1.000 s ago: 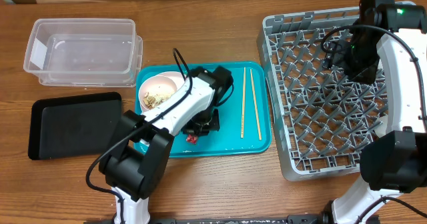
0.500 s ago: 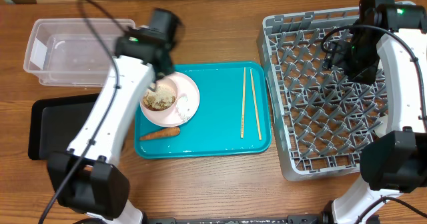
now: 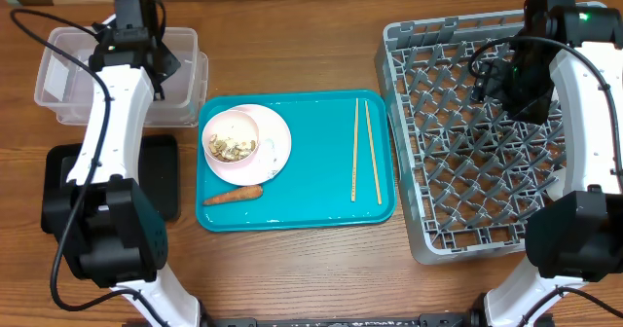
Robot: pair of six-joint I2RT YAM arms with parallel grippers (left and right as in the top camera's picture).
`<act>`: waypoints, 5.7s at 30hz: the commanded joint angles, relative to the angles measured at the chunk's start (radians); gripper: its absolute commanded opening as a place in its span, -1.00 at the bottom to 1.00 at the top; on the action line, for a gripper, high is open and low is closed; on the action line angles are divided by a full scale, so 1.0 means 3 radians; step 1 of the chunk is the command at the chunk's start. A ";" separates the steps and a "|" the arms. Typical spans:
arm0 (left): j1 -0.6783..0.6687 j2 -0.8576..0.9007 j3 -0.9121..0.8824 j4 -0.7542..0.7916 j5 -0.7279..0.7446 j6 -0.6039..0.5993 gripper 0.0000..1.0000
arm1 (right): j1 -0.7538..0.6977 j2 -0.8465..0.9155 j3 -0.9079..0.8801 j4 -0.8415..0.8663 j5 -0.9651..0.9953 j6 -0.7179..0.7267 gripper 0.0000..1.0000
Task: Sort waste into correct bins and load items into the dishwasher
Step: 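Drop the red wrapper into the clear plastic bin with the left gripper, then grasp the white tissue on the pink plate with the left gripper, then drop the tissue into the clear plastic bin with the left gripper, then grasp the pink rice bowl rim with the left gripper and lift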
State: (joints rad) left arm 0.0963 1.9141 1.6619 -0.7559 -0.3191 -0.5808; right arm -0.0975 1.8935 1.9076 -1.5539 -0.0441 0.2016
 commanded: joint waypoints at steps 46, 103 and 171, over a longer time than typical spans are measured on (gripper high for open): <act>-0.1826 -0.0003 -0.1086 -0.0690 0.0242 -0.0858 -0.22 | 0.0001 -0.0121 0.0084 -0.0029 0.0057 -0.0062 0.58; 0.0130 -0.0146 0.0395 -0.0240 0.0276 -0.0211 -0.30 | 0.0001 -0.0121 0.0084 -0.0064 0.0085 -0.0066 0.58; -0.1478 0.0895 0.0223 -0.1406 0.0690 0.0116 -0.92 | 0.0001 -0.0121 0.0084 -0.0080 0.0094 -0.0075 0.58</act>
State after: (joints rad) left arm -0.3511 2.1715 1.7393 -1.1793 -0.1242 -0.5465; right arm -0.0975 1.8935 1.9083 -1.5799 -0.0216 0.1829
